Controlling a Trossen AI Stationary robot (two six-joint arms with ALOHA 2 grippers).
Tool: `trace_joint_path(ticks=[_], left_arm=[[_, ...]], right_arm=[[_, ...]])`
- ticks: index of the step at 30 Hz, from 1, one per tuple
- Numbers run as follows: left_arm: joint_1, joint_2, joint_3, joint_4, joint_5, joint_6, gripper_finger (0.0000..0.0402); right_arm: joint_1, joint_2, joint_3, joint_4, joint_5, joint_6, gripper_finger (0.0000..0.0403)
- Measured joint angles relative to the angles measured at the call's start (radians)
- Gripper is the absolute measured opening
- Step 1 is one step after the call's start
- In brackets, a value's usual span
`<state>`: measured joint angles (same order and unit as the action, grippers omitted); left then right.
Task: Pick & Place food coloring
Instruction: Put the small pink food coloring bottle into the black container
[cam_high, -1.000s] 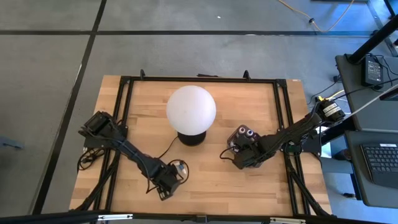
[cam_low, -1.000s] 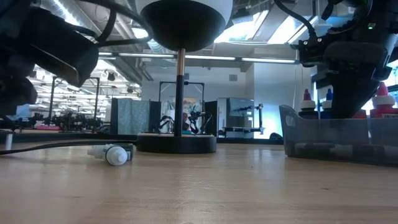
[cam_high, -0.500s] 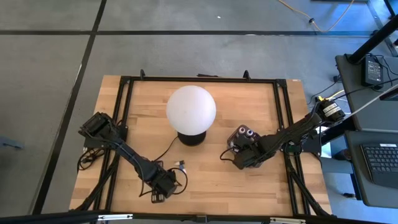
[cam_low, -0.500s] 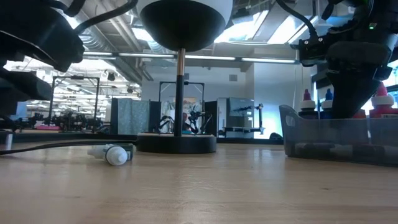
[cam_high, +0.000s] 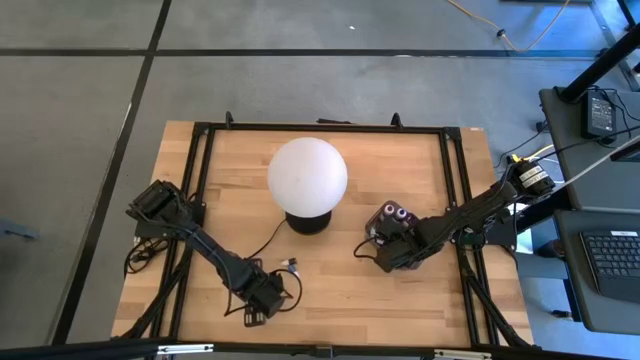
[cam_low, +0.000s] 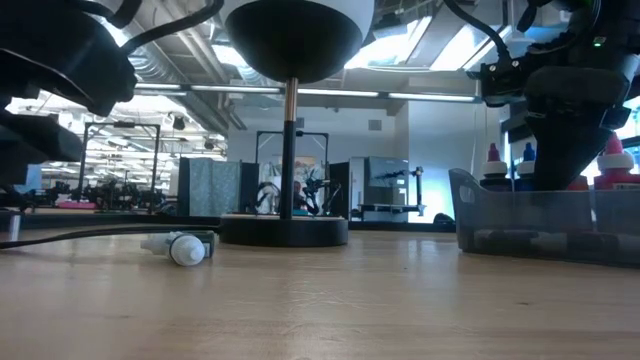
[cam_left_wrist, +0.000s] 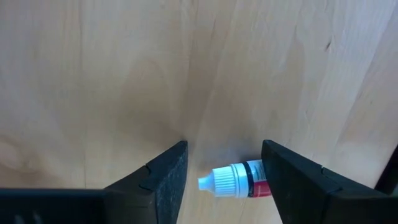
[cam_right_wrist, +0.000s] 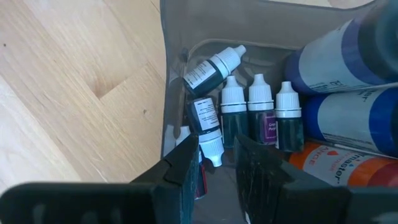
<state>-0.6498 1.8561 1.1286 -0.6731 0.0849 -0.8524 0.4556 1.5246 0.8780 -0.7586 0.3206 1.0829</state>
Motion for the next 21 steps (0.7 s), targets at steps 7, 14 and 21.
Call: trace_joint_path(ticks=[7, 14, 21], left_arm=[[0.013, 0.000, 0.002, 0.015, 0.031, -0.084, 0.0264], [0.007, 0.000, 0.004, 0.027, 0.063, -0.067, 0.0330], [-0.016, 0.000, 0.004, 0.027, 0.040, -0.008, 0.0344]], right_arm=[[0.000, 0.000, 0.000, 0.001, 0.000, -0.023, 0.0106], [0.000, 0.000, 0.000, 0.002, 0.000, -0.026, 0.0106], [0.000, 0.000, 0.000, 0.004, 0.000, -0.043, 0.0106]])
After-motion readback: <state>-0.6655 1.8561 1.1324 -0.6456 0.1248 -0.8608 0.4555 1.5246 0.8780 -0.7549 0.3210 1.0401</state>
